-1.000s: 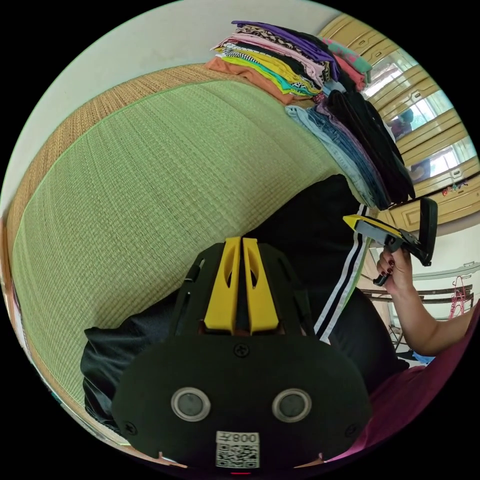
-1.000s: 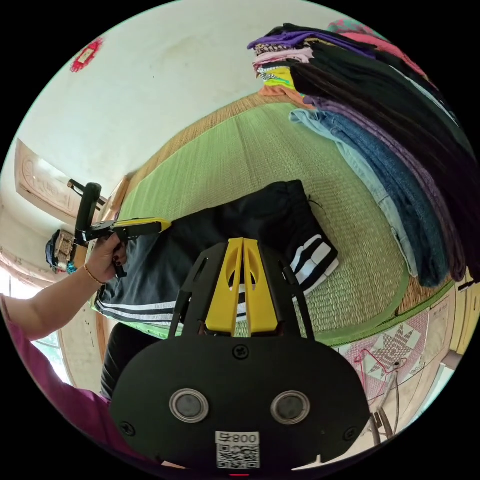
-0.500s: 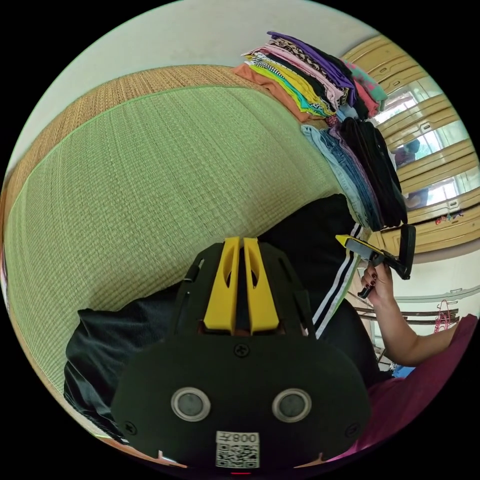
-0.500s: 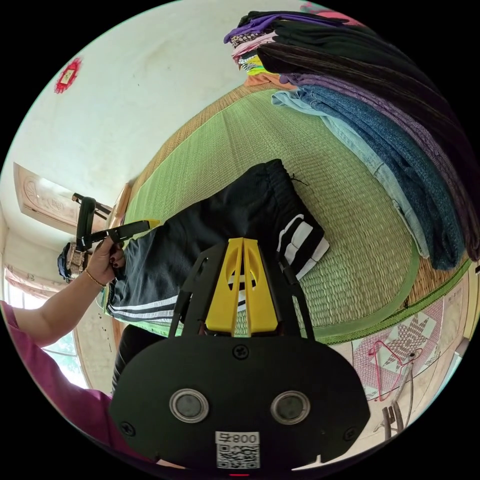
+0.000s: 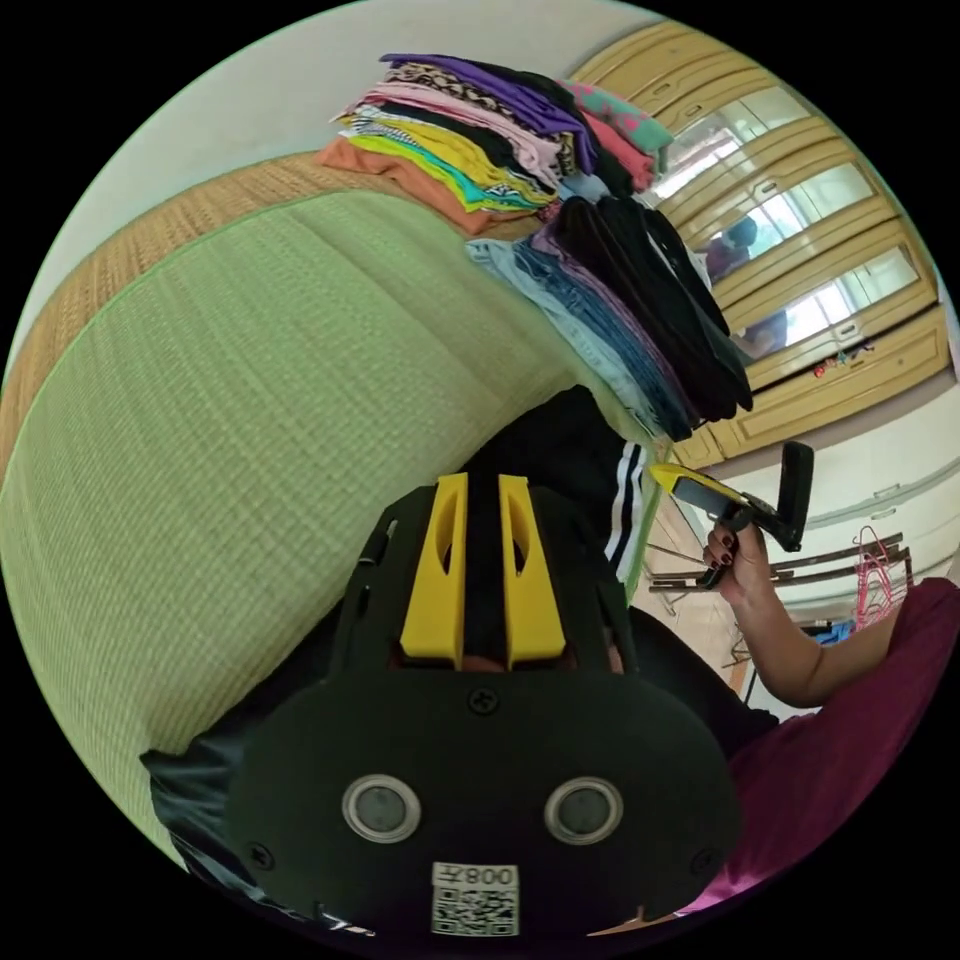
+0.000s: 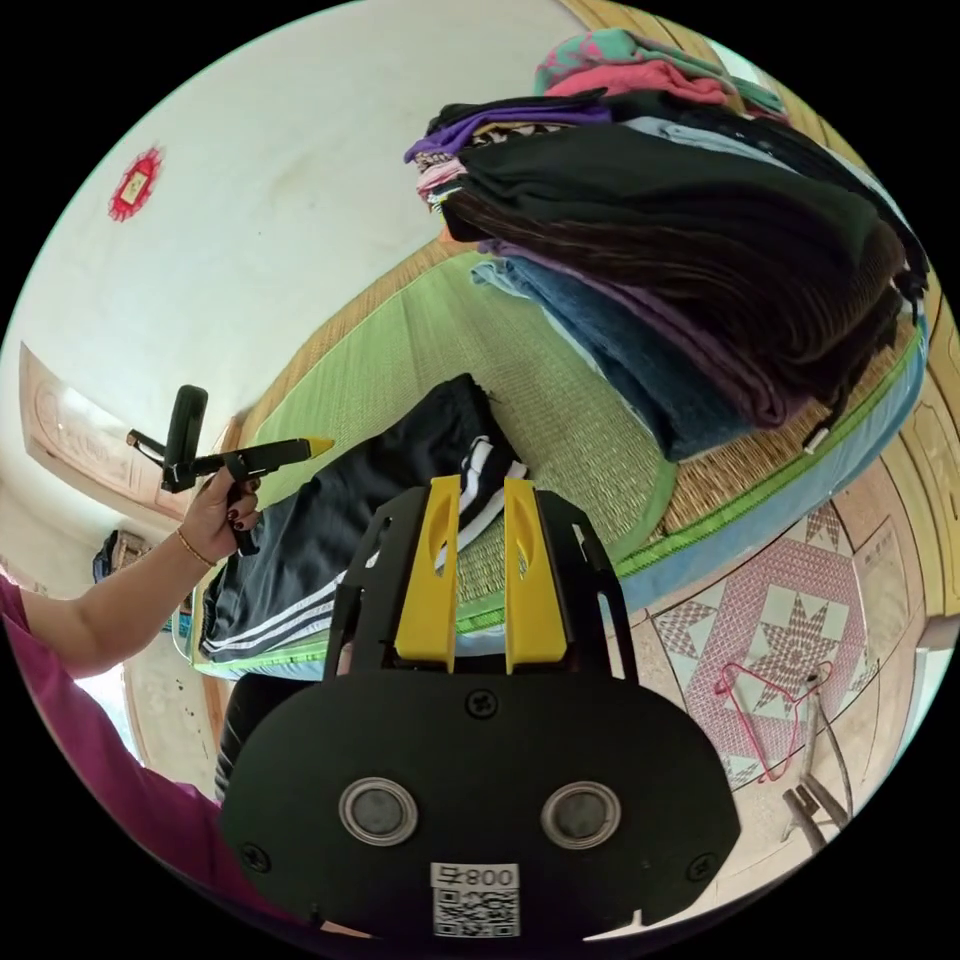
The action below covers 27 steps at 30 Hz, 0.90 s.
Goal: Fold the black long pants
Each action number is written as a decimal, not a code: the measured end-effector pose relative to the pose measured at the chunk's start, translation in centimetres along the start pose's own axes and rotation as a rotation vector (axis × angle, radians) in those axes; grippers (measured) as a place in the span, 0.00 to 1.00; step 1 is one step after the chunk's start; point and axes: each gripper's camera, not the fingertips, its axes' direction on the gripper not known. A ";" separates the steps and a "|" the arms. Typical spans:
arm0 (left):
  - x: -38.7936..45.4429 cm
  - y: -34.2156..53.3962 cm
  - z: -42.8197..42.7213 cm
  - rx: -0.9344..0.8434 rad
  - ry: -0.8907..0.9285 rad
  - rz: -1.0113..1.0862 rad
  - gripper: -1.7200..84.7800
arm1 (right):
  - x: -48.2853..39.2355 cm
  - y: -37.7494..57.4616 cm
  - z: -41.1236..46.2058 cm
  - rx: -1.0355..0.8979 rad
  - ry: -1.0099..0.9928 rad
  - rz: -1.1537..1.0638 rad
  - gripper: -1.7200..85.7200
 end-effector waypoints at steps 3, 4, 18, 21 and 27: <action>2.3 -3.1 2.8 -0.062 0.008 0.093 0.11 | 1.5 0.2 0.8 -0.048 -0.047 0.034 0.13; 3.1 -4.3 3.9 -0.090 0.004 0.121 0.11 | 1.6 0.3 0.9 -0.053 -0.054 0.036 0.14; 4.0 -8.4 9.5 -0.238 0.018 0.227 0.06 | 5.4 -1.1 1.8 -0.070 -0.221 0.131 0.09; 3.1 -8.1 9.4 -0.239 0.055 0.205 0.05 | 6.7 -1.0 1.3 -0.062 -0.291 0.171 0.07; 1.5 -7.0 7.3 -0.197 0.146 0.201 0.04 | 6.9 -1.2 -1.1 -0.027 -0.325 0.174 0.06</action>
